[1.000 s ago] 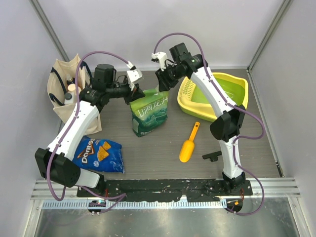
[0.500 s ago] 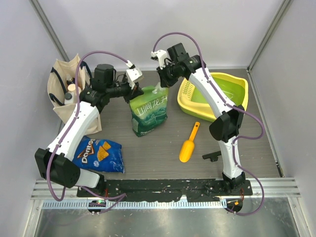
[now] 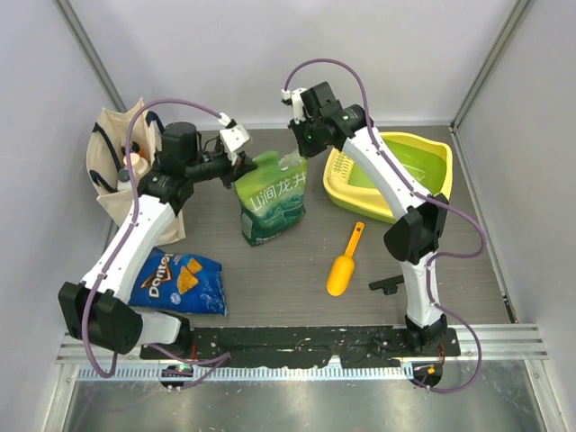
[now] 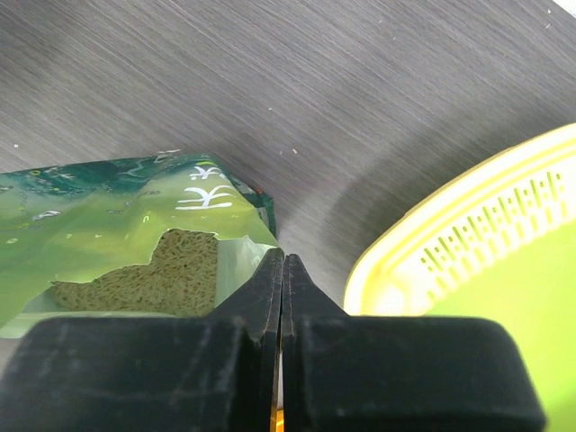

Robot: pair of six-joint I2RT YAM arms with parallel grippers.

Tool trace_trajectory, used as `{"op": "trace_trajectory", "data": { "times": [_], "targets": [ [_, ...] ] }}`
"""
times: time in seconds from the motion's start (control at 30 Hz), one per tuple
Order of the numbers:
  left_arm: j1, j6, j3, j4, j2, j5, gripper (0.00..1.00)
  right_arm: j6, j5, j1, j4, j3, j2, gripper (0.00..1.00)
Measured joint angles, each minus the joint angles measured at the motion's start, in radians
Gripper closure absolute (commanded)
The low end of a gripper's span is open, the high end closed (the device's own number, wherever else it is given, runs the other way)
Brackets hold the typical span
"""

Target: Fill the litter box with clean litter

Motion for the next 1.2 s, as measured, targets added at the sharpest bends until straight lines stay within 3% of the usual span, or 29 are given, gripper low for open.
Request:
{"op": "trace_trajectory", "data": {
  "times": [0.23, 0.67, 0.73, 0.77, 0.87, 1.07, 1.2],
  "targets": [
    [0.000, 0.017, -0.060, 0.021, -0.063, 0.028, 1.00, 0.070, 0.004, 0.016, -0.008, -0.066, -0.068, 0.99],
    [0.000, 0.093, -0.020, 0.032, -0.003, 0.057, 1.00, 0.132, 0.002, 0.007, -0.016, -0.164, -0.136, 0.99],
    [0.000, 0.091, -0.021, 0.032, -0.003, 0.064, 1.00, 0.126, -0.006, 0.004, -0.010, -0.185, -0.149, 0.88],
    [0.000, 0.087, -0.023, 0.034, -0.003, 0.067, 1.00, 0.124, -0.010, 0.002, -0.008, -0.193, -0.155, 0.66],
    [0.000, 0.074, -0.051, 0.062, -0.016, 0.071, 1.00, 0.102, -0.047, -0.018, -0.003, -0.203, -0.167, 0.41],
    [0.001, 0.058, -0.095, 0.100, -0.047, 0.069, 0.98, -0.074, -0.248, -0.123, 0.028, -0.212, -0.219, 0.37],
    [0.001, 0.037, -0.104, 0.126, -0.047, 0.061, 0.79, -0.289, -0.433, -0.196, 0.062, -0.361, -0.357, 0.41]
  ]
}}
